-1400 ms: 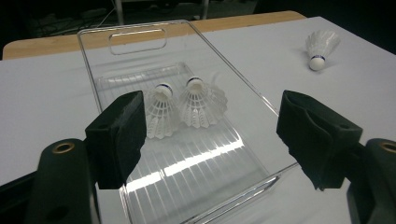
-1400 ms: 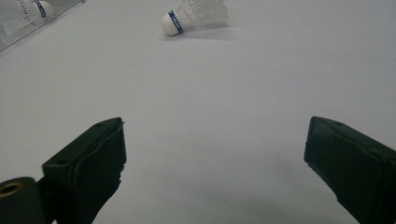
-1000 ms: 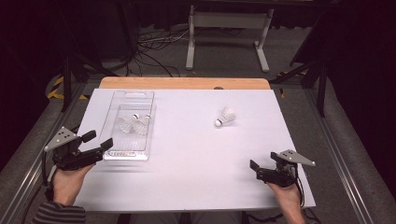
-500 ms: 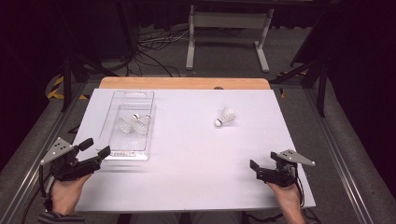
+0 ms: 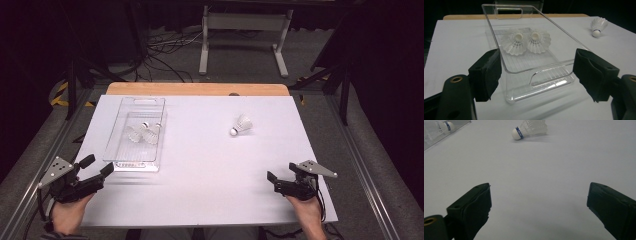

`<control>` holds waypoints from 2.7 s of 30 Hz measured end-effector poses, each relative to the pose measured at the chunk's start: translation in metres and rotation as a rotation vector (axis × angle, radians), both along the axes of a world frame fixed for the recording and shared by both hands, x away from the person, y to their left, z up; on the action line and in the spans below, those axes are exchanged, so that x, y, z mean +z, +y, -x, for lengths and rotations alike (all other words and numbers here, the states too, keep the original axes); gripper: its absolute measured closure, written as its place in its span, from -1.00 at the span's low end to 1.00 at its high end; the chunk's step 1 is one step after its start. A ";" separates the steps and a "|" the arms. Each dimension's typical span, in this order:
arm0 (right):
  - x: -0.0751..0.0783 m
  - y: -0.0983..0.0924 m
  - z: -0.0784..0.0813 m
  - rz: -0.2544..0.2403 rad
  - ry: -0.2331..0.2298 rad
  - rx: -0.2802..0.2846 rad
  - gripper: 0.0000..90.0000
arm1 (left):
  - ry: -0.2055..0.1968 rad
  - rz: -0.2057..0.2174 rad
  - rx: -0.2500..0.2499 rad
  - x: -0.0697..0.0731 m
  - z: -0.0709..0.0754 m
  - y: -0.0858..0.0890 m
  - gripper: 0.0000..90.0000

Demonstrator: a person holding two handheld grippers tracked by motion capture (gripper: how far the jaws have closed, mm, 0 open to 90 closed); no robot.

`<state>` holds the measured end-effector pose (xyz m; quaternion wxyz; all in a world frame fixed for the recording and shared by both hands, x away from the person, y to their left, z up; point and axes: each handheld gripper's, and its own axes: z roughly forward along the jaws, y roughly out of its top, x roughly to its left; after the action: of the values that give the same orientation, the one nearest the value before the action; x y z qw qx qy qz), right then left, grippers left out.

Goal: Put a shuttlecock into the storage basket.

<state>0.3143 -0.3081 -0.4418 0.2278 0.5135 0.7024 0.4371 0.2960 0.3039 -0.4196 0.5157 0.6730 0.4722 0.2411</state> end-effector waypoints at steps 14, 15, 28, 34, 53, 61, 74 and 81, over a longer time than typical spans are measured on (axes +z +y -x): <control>0.001 0.001 0.000 -0.013 -0.015 0.019 -0.85 | -0.023 -0.008 0.018 -0.012 0.007 0.003 -0.47; 0.001 0.001 0.000 -0.015 -0.020 0.022 -0.85 | -0.020 -0.008 0.017 -0.012 0.007 0.003 -0.47; 0.003 0.000 0.000 -0.028 -0.031 0.021 -0.86 | -0.009 -0.002 0.017 -0.016 0.007 0.004 -0.48; 0.006 0.003 -0.002 -0.022 -0.044 0.032 -0.86 | -0.006 0.007 0.016 -0.016 0.008 0.005 -0.48; 0.018 0.016 -0.015 -0.017 -0.075 0.070 -0.88 | -0.002 -0.001 0.013 -0.018 0.012 0.004 -0.49; 0.024 0.026 -0.027 -0.018 -0.090 0.094 -0.90 | 0.001 0.004 0.014 -0.019 0.012 0.004 -0.49; 0.030 0.038 -0.048 -0.016 -0.107 0.106 -0.90 | -0.002 0.002 0.009 -0.019 0.011 0.003 -0.49; 0.032 0.043 -0.062 -0.009 -0.107 0.104 -0.90 | 0.002 0.008 0.008 -0.019 0.011 0.004 -0.49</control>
<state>0.3759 -0.2647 -0.4099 0.2396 0.4533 0.7129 0.4784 0.2852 0.3075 -0.4386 0.5168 0.6694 0.4764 0.2405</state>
